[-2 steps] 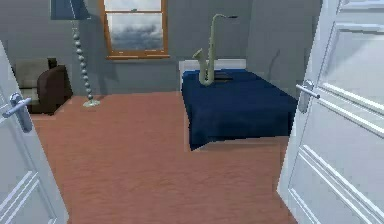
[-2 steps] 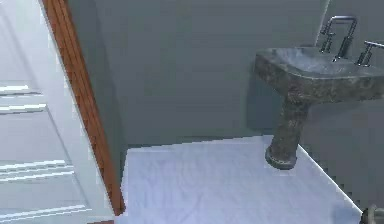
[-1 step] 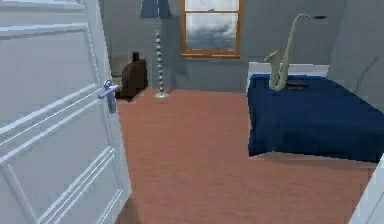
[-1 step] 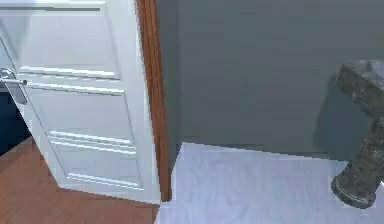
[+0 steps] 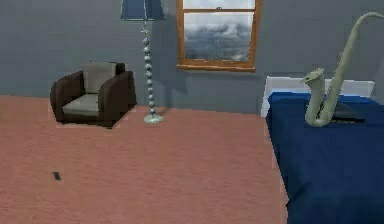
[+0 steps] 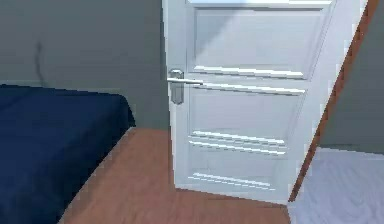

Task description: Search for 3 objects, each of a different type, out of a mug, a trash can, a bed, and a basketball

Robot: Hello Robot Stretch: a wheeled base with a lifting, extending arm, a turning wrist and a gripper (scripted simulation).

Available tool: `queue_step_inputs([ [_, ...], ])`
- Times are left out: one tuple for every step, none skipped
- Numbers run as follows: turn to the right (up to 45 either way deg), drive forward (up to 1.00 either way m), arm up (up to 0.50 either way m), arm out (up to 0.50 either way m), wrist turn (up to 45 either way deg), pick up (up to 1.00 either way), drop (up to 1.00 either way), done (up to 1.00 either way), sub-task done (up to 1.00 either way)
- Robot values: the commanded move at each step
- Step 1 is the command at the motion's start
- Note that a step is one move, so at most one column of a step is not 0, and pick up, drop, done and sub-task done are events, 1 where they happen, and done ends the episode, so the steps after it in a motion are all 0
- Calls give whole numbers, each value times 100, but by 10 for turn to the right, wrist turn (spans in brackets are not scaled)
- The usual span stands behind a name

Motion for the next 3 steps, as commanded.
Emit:
queue_step_inputs([
  [0, 50, 0, 0, 0, 0, 0, 0, 0],
  [-330, 0, 0, 0, 0, 0, 0, 0, 0],
  [0, 45, 0, 0, 0, 0, 0, 0, 0],
])
